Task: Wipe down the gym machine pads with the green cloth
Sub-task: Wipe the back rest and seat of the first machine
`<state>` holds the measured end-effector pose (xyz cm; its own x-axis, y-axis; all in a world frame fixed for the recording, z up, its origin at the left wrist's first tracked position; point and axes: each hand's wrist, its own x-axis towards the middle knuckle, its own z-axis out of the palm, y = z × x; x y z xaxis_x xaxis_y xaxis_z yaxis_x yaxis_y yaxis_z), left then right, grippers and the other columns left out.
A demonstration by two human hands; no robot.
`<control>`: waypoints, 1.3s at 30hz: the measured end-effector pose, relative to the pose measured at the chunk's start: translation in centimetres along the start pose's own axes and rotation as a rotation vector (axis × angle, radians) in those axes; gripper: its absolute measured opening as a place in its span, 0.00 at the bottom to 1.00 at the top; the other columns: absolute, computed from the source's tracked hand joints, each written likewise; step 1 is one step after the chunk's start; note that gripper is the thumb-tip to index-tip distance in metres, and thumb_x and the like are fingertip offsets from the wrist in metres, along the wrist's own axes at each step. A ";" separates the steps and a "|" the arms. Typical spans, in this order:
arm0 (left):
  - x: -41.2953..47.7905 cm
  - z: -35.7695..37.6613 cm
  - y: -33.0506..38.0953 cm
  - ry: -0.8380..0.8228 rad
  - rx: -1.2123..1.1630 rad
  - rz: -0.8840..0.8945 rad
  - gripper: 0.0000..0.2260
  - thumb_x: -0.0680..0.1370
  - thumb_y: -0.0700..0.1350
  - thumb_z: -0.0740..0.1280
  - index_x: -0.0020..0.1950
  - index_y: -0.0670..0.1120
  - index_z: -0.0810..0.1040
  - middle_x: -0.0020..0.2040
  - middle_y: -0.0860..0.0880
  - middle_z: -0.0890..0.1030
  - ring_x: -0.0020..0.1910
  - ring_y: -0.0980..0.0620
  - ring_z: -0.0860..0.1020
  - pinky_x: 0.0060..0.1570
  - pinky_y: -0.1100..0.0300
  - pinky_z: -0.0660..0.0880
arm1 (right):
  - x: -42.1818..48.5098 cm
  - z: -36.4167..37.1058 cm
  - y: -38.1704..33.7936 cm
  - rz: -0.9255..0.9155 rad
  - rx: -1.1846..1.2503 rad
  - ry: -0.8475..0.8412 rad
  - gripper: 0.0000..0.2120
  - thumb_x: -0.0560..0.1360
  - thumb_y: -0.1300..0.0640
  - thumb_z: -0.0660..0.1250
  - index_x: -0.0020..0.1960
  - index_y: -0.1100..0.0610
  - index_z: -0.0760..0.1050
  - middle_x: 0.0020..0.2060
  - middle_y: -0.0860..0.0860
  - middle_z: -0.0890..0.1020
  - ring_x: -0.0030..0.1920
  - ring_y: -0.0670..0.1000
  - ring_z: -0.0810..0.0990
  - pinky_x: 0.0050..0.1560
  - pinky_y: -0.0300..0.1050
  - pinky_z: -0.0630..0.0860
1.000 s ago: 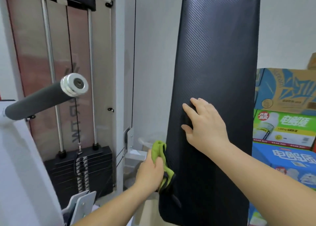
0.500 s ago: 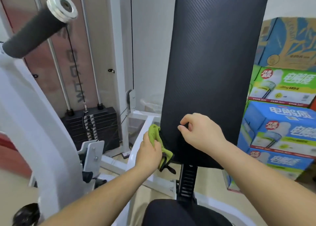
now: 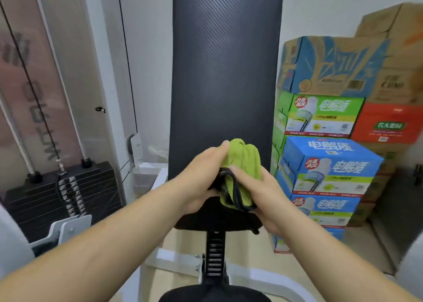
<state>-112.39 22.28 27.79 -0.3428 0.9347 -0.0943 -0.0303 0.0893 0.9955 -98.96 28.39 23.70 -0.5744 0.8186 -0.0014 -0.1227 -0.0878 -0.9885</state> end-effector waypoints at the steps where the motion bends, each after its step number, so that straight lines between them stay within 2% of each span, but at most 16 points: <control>1: 0.7 1.0 1.1 -0.066 0.028 0.017 0.16 0.82 0.60 0.61 0.60 0.54 0.82 0.57 0.51 0.85 0.57 0.49 0.83 0.60 0.45 0.79 | 0.0 -1.2 -0.6 0.016 0.054 0.016 0.20 0.76 0.43 0.73 0.66 0.47 0.79 0.57 0.52 0.87 0.57 0.56 0.87 0.58 0.58 0.82; 4: 2.0 3.5 3.7 -0.169 0.212 0.132 0.13 0.82 0.51 0.62 0.59 0.52 0.84 0.56 0.50 0.85 0.58 0.48 0.83 0.63 0.46 0.79 | -0.3 -3.6 -2.8 0.009 0.161 0.040 0.19 0.78 0.44 0.70 0.65 0.51 0.81 0.58 0.55 0.87 0.60 0.58 0.85 0.65 0.62 0.78; 7: 3.5 4.9 5.9 -0.177 0.380 0.317 0.17 0.81 0.44 0.63 0.69 0.55 0.79 0.62 0.55 0.83 0.61 0.55 0.80 0.62 0.59 0.76 | 0.8 -5.4 -5.0 -0.093 0.094 0.291 0.14 0.76 0.56 0.75 0.61 0.55 0.82 0.52 0.55 0.88 0.53 0.56 0.88 0.57 0.58 0.83; 9: 5.6 4.5 7.8 -0.011 0.688 0.578 0.19 0.82 0.46 0.64 0.74 0.55 0.74 0.67 0.56 0.77 0.67 0.56 0.74 0.63 0.61 0.72 | 2.3 -6.9 -7.2 -0.153 0.022 0.493 0.18 0.73 0.57 0.79 0.61 0.54 0.79 0.50 0.54 0.88 0.48 0.55 0.89 0.45 0.50 0.84; 12: 9.0 3.3 10.9 0.281 1.378 0.982 0.23 0.81 0.52 0.64 0.76 0.50 0.71 0.76 0.49 0.67 0.76 0.47 0.63 0.73 0.50 0.66 | 4.9 -8.2 -11.1 -0.262 -0.100 0.663 0.29 0.71 0.55 0.80 0.64 0.53 0.67 0.50 0.50 0.82 0.48 0.51 0.84 0.48 0.48 0.79; 13: 10.2 3.1 11.8 0.351 1.560 1.057 0.25 0.81 0.54 0.63 0.78 0.49 0.68 0.78 0.46 0.65 0.77 0.44 0.60 0.76 0.47 0.62 | 6.3 -8.3 -12.7 -0.309 -0.130 0.677 0.30 0.71 0.54 0.80 0.63 0.51 0.64 0.51 0.49 0.80 0.49 0.50 0.82 0.51 0.49 0.79; 15: 11.7 3.0 12.6 0.394 1.756 1.054 0.29 0.81 0.57 0.59 0.80 0.48 0.64 0.80 0.42 0.62 0.78 0.39 0.58 0.77 0.42 0.57 | 8.9 -7.9 -15.8 -0.400 -0.172 0.665 0.28 0.71 0.55 0.78 0.62 0.49 0.63 0.51 0.49 0.79 0.49 0.50 0.81 0.51 0.49 0.79; 19: 13.6 2.1 12.8 0.403 1.710 1.096 0.28 0.81 0.58 0.56 0.79 0.49 0.67 0.79 0.43 0.66 0.77 0.39 0.62 0.75 0.41 0.60 | 15.2 -6.5 -24.1 -0.575 -0.319 0.644 0.13 0.75 0.57 0.70 0.58 0.51 0.73 0.50 0.50 0.81 0.47 0.51 0.80 0.43 0.45 0.74; 22: 14.5 1.5 12.6 0.405 1.698 1.126 0.28 0.82 0.59 0.55 0.80 0.50 0.65 0.80 0.44 0.65 0.78 0.40 0.61 0.76 0.41 0.59 | 17.6 -5.4 -26.6 -0.609 -0.442 0.605 0.10 0.79 0.47 0.67 0.58 0.50 0.77 0.48 0.47 0.81 0.48 0.51 0.80 0.47 0.46 0.73; 24: 14.8 1.5 12.5 0.416 1.664 1.136 0.27 0.82 0.58 0.56 0.79 0.50 0.67 0.79 0.44 0.66 0.78 0.40 0.62 0.76 0.41 0.59 | 17.9 -5.2 -25.1 -0.616 -0.468 0.594 0.12 0.82 0.43 0.62 0.59 0.49 0.76 0.47 0.45 0.80 0.48 0.50 0.80 0.46 0.45 0.72; 26: 15.1 1.6 12.4 0.418 1.642 1.141 0.27 0.81 0.57 0.57 0.79 0.49 0.68 0.79 0.43 0.67 0.78 0.39 0.63 0.76 0.40 0.59 | 17.5 -5.5 -22.1 -0.585 -0.427 0.604 0.10 0.85 0.46 0.57 0.56 0.48 0.75 0.43 0.47 0.80 0.41 0.50 0.79 0.39 0.43 0.71; 28: 15.4 1.6 12.3 0.433 1.651 1.148 0.27 0.81 0.57 0.57 0.79 0.48 0.69 0.78 0.43 0.67 0.77 0.38 0.63 0.75 0.39 0.59 | 16.5 -6.3 -17.8 -0.497 -0.405 0.599 0.11 0.86 0.52 0.56 0.51 0.45 0.75 0.42 0.50 0.81 0.40 0.51 0.79 0.37 0.43 0.72; 31: 15.4 1.6 12.5 0.466 1.690 1.151 0.27 0.82 0.57 0.54 0.80 0.48 0.66 0.79 0.42 0.65 0.78 0.37 0.61 0.77 0.38 0.57 | 13.8 -7.6 -9.5 -0.263 -0.428 0.546 0.16 0.84 0.60 0.53 0.51 0.46 0.76 0.45 0.55 0.83 0.40 0.52 0.78 0.39 0.45 0.73; 34: 15.0 2.1 12.2 0.490 1.762 1.087 0.28 0.84 0.57 0.50 0.83 0.48 0.56 0.82 0.42 0.57 0.81 0.37 0.53 0.78 0.38 0.51 | 10.9 -8.2 -4.2 -0.047 -0.474 0.494 0.15 0.85 0.59 0.52 0.53 0.48 0.77 0.48 0.56 0.83 0.41 0.52 0.79 0.41 0.47 0.74; 37: 13.6 3.1 11.3 0.491 1.764 1.009 0.29 0.84 0.56 0.51 0.83 0.47 0.50 0.83 0.42 0.51 0.81 0.37 0.49 0.79 0.38 0.47 | 11.3 -8.2 -5.7 -0.134 -0.504 0.590 0.12 0.86 0.51 0.56 0.57 0.55 0.76 0.48 0.53 0.80 0.48 0.55 0.79 0.47 0.48 0.72; 39: 12.4 3.0 9.8 0.448 1.730 1.041 0.31 0.82 0.55 0.57 0.83 0.47 0.53 0.82 0.41 0.55 0.79 0.37 0.54 0.78 0.38 0.51 | 12.4 -7.9 -9.8 -0.301 -0.514 0.660 0.15 0.86 0.47 0.58 0.64 0.56 0.74 0.53 0.53 0.79 0.55 0.55 0.78 0.56 0.50 0.73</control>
<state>-114.12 35.76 36.41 0.1926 0.7322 0.6533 0.9136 0.1091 -0.3917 -98.51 43.85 32.18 0.0263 0.9402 0.3397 0.2762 0.3197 -0.9064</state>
